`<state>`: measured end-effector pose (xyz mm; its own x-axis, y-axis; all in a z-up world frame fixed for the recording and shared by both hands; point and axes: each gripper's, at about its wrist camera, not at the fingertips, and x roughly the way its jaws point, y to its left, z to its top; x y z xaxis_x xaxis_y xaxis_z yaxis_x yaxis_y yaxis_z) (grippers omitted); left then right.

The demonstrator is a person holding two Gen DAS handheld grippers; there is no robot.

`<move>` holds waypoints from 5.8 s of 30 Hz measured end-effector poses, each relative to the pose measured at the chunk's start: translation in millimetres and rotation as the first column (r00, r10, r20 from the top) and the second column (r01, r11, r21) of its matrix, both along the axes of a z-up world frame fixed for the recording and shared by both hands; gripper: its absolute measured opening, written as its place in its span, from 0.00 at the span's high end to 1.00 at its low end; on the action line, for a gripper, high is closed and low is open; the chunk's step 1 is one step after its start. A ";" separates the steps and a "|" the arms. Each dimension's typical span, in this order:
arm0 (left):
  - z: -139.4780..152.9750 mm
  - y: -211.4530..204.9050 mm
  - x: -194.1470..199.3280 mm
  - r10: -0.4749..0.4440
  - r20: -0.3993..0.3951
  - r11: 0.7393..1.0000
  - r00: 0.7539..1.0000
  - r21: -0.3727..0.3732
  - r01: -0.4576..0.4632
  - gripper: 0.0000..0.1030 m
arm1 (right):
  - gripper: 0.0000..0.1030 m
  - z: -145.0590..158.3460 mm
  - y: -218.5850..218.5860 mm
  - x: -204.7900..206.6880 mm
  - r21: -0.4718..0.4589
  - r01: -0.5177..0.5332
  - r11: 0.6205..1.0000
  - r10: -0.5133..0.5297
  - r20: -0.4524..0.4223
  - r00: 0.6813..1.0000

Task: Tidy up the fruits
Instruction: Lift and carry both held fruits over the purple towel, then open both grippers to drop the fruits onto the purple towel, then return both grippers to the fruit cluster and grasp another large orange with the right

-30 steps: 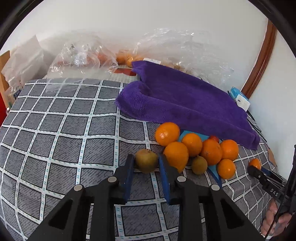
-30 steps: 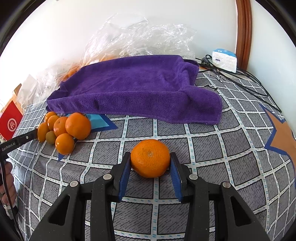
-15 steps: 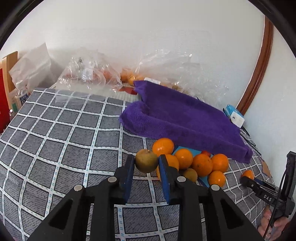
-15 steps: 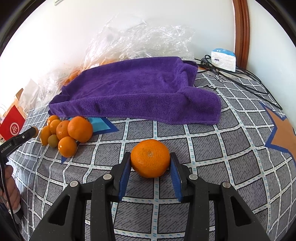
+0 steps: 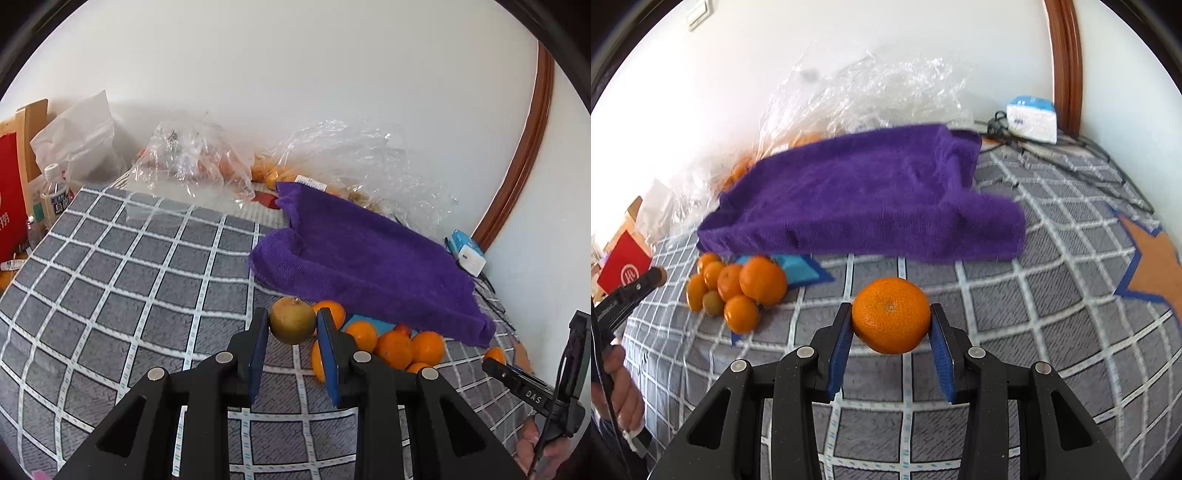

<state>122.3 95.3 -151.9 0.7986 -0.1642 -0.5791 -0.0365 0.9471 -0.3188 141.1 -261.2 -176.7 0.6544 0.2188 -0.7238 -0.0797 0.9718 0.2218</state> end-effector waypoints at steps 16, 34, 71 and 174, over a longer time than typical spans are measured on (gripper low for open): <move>95.8 -22.6 63.2 -0.016 0.079 1.000 0.997 0.017 0.015 0.75 | 0.61 82.3 4.0 66.3 -0.029 0.014 0.999 -0.010 0.115 0.993; 69.3 -45.7 171.2 0.031 0.002 0.997 1.000 0.065 -0.031 0.75 | 0.61 85.2 -0.7 167.2 0.005 0.064 0.998 -0.064 0.141 0.988; -18.8 -68.2 222.1 -0.022 -0.244 0.980 0.969 0.186 0.069 0.75 | 0.61 -2.2 9.9 206.2 -0.100 0.072 0.992 -0.077 -0.048 0.996; -27.4 -50.0 22.9 -0.070 -0.220 0.969 0.973 0.215 0.119 0.41 | 0.59 -11.8 25.4 18.3 -0.050 -0.094 0.994 0.092 -0.022 0.995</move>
